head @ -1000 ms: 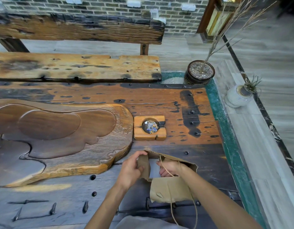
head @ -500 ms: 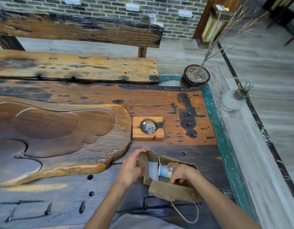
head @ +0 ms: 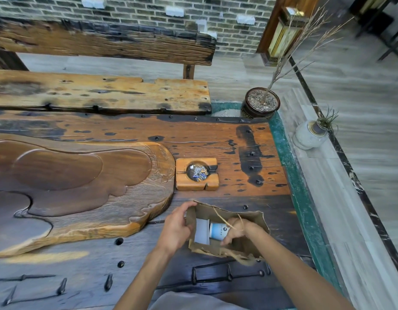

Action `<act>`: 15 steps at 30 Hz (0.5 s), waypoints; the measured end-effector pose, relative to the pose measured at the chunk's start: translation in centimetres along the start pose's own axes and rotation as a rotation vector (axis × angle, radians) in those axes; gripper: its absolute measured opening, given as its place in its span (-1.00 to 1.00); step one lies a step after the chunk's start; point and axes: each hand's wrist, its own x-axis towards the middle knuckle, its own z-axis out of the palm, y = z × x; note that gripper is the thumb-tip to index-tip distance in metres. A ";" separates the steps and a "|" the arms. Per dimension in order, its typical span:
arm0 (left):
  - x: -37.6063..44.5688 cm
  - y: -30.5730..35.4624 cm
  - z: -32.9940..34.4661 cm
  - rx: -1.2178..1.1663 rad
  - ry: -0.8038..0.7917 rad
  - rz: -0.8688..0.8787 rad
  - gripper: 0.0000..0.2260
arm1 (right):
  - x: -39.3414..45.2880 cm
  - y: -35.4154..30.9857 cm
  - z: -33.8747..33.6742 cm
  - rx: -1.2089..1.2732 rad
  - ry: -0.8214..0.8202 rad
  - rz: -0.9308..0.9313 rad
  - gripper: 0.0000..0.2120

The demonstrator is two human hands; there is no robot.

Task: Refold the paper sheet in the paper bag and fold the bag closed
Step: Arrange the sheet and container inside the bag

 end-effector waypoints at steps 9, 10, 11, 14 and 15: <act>0.2 0.2 -0.2 0.027 0.002 -0.013 -0.45 | 1.6 0.5 2.1 0.585 0.034 0.285 -0.89; 0.2 0.1 -0.2 0.024 0.005 -0.016 -0.45 | 1.9 0.7 2.3 0.632 -0.007 0.328 -0.85; 0.3 0.1 -0.3 0.027 0.008 -0.014 -0.46 | 2.1 0.9 2.4 0.683 -0.048 0.363 -0.81; 0.5 0.0 -0.3 0.042 0.013 -0.016 -0.46 | 3.2 1.2 2.9 0.822 -0.095 0.409 -0.73; 0.5 -0.1 -0.3 0.041 0.015 -0.015 -0.46 | 3.4 1.2 3.0 0.852 -0.100 0.403 -0.71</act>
